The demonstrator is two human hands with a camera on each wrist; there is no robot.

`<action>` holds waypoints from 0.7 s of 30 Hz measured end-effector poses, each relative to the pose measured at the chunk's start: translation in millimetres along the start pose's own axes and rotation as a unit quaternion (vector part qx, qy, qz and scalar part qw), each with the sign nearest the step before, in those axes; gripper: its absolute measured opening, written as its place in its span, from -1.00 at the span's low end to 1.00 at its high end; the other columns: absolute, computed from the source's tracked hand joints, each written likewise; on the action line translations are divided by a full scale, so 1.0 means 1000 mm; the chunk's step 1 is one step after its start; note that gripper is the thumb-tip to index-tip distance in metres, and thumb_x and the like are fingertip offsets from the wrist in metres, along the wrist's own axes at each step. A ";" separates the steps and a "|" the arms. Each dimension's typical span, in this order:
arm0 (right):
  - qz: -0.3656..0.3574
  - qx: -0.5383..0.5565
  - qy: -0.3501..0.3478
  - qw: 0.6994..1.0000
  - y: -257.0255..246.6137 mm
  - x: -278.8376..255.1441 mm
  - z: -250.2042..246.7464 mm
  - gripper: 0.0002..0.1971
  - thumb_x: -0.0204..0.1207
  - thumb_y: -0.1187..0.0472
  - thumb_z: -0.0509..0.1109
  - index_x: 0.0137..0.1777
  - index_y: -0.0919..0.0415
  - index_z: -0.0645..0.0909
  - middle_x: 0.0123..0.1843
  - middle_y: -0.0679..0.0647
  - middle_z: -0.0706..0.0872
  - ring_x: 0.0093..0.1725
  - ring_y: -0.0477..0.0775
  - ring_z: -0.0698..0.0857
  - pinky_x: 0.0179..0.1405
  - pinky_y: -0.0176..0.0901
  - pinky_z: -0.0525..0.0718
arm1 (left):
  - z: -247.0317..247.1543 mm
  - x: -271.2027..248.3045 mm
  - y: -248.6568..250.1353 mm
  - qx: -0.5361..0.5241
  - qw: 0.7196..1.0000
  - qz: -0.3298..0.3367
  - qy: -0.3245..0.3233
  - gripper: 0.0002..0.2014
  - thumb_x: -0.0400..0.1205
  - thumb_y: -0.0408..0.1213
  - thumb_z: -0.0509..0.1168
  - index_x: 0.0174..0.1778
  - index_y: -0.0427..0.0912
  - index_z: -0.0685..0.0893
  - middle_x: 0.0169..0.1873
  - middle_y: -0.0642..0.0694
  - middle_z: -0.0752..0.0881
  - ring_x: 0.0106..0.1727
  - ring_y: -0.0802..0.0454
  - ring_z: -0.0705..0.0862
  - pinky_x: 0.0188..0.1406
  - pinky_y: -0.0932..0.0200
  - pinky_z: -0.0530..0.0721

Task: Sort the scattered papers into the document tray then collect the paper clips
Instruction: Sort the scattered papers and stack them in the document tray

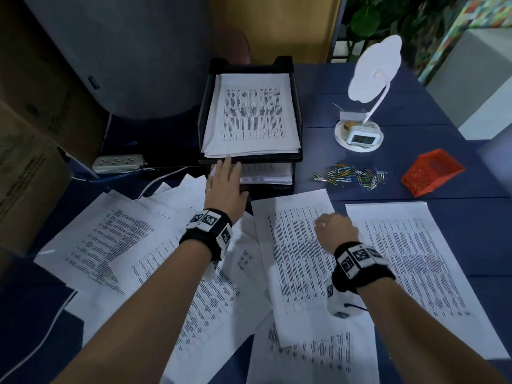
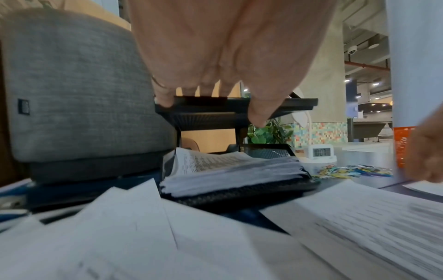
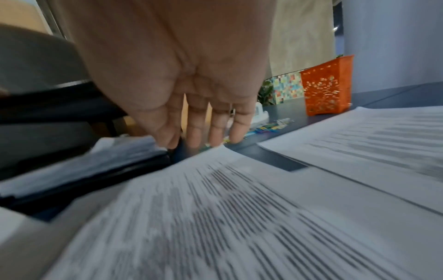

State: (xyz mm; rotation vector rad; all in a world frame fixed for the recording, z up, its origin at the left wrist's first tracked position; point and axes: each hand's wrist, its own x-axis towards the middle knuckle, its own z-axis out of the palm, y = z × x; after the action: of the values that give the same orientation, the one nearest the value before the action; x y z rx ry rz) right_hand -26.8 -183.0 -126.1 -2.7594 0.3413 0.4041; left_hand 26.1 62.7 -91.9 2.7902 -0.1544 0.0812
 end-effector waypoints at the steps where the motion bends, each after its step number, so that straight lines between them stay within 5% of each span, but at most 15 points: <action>1: 0.025 -0.026 -0.009 0.999 0.007 -0.005 0.003 -0.72 0.62 0.11 0.21 0.27 -0.02 0.63 0.28 0.10 0.63 0.30 0.19 0.53 0.25 0.04 0.54 | 0.006 -0.007 0.002 -0.013 1.000 0.004 -0.006 -0.36 0.65 -0.23 0.25 0.64 -0.14 0.17 0.66 -0.17 0.04 0.67 -0.14 0.01 0.60 -0.18 0.13; 5: 0.091 -0.007 -0.053 0.994 0.024 -0.016 0.013 -0.62 0.62 0.12 0.21 0.42 -0.06 0.49 0.43 0.09 0.50 0.39 0.18 0.45 0.36 0.15 0.49 | 0.034 -0.034 0.015 -0.069 0.990 -0.051 -0.114 -0.44 0.65 -0.30 0.21 0.59 -0.13 0.24 0.53 -0.26 0.28 0.48 -0.25 0.38 0.36 -0.13 0.47; 8: 0.063 0.002 -0.076 0.995 0.033 -0.021 0.019 -0.56 0.60 0.14 0.24 0.49 -0.03 0.43 0.51 0.07 0.41 0.45 0.19 0.41 0.36 0.19 0.53 | 0.052 -0.050 0.024 -0.130 0.961 -0.128 -0.210 -0.41 0.65 -0.30 0.21 0.60 -0.15 0.18 0.35 -0.33 0.45 0.27 -0.30 0.55 0.17 -0.08 0.58; 13: 0.023 -0.015 -0.103 0.994 0.041 -0.023 0.020 -0.47 0.59 0.08 0.26 0.57 -0.03 0.31 0.65 0.06 0.24 0.60 0.20 0.25 0.51 0.20 0.38 | 0.061 -0.063 0.040 -0.346 0.889 -0.269 -0.132 -0.40 0.67 -0.19 0.26 0.58 -0.16 0.15 0.13 -0.18 0.65 0.02 -0.11 0.63 -0.04 0.08 0.58; 15: 0.020 -0.009 -0.108 0.994 0.042 -0.025 0.021 -0.43 0.57 0.08 0.29 0.59 -0.04 0.29 0.68 0.05 0.18 0.63 0.18 0.20 0.55 0.19 0.34 | 0.059 -0.065 0.046 -0.371 0.863 -0.313 -0.144 -0.35 0.62 -0.19 0.36 0.57 -0.21 0.22 0.19 -0.20 0.61 0.03 -0.10 0.61 -0.01 0.13 0.57; 18: 0.017 0.001 -0.106 0.994 0.041 -0.027 0.021 -0.40 0.55 0.09 0.32 0.60 -0.04 0.28 0.69 0.02 0.16 0.64 0.15 0.17 0.57 0.19 0.31 | 0.056 -0.067 0.057 -0.269 0.894 -0.270 -0.237 -0.39 0.61 -0.11 0.37 0.50 -0.32 0.35 0.37 -0.26 0.51 0.33 -0.17 0.55 0.29 0.08 0.54; 21: 0.014 0.002 -0.108 0.994 0.041 -0.029 0.020 -0.38 0.56 0.10 0.33 0.61 -0.04 0.26 0.69 0.01 0.14 0.65 0.14 0.13 0.58 0.18 0.30 | 0.055 -0.070 0.058 -0.125 0.942 -0.223 -0.220 -0.39 0.58 -0.03 0.37 0.45 -0.28 0.38 0.41 -0.28 0.42 0.40 -0.23 0.45 0.36 -0.05 0.51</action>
State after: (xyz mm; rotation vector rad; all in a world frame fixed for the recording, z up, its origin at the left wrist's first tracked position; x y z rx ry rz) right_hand -70.0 -207.7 -146.8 -2.6771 0.3261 0.7005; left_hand -47.9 -3.9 -129.0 2.4745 0.3393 -0.6281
